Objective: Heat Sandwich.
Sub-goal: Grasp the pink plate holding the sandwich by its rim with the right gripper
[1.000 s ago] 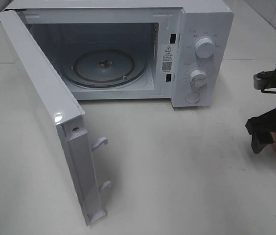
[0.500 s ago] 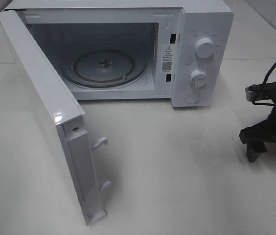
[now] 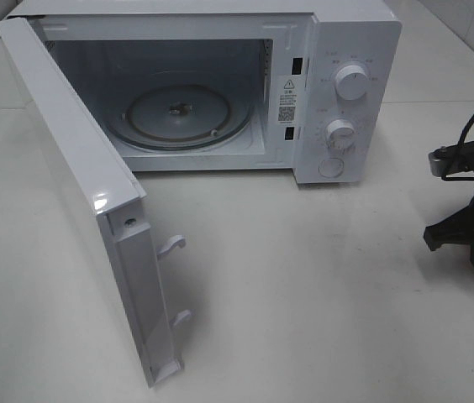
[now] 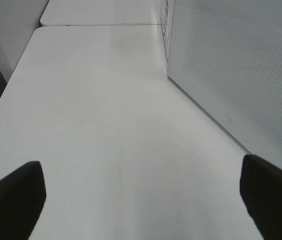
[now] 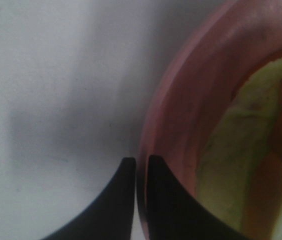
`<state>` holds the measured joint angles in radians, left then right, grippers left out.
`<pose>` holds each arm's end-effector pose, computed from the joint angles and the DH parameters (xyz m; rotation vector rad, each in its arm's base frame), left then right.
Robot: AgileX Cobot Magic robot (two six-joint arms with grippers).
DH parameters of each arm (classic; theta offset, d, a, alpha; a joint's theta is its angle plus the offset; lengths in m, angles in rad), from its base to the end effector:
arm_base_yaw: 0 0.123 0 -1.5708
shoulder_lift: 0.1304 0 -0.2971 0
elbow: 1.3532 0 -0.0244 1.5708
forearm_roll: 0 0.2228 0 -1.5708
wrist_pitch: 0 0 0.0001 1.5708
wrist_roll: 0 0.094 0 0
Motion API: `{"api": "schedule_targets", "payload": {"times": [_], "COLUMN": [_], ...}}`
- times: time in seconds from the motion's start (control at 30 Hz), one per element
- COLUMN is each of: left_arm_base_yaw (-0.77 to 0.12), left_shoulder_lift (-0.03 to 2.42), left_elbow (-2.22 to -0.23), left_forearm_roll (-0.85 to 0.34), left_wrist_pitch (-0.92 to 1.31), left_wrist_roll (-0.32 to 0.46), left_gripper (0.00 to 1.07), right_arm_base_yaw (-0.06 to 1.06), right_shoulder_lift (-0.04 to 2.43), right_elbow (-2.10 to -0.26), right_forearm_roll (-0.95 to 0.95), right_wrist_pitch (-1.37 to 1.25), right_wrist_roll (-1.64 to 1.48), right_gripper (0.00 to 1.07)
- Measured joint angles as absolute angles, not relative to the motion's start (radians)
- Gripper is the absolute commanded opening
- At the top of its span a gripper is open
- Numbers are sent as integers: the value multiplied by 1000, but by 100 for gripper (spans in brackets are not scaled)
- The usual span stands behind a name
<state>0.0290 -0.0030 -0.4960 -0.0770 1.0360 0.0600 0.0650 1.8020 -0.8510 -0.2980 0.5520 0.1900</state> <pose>-0.0379 -0.0073 0.2636 0.0336 2.0181 -0.0353 0.2848 0.0040 0.1559 -0.1733 2.9533 -0.2292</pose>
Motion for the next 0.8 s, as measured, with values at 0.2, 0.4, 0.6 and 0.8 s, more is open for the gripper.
{"api": "schedule_targets", "payload": {"times": [0.2, 0.4, 0.6, 0.8], "left_arm_base_yaw": [29, 29, 29, 29], "left_shoulder_lift": [-3, -3, -3, -3], "left_elbow": [-496, -496, -496, -496], "left_forearm_roll": [-77, -77, -77, -77], "left_wrist_pitch": [1036, 1036, 1036, 1036], "left_wrist_roll": [60, 60, 60, 60], "left_gripper": [101, 101, 101, 101], "right_arm_base_yaw": [65, 65, 65, 65], "right_shoulder_lift": [1802, 1802, 1802, 1802], "right_elbow": [-851, -851, -851, -851], "right_forearm_roll": [-301, -302, -303, -320], "right_wrist_pitch": [553, 555, 559, 567], "right_wrist_roll": [191, 191, 191, 202], "right_gripper": [0, 0, 0, 0]}}
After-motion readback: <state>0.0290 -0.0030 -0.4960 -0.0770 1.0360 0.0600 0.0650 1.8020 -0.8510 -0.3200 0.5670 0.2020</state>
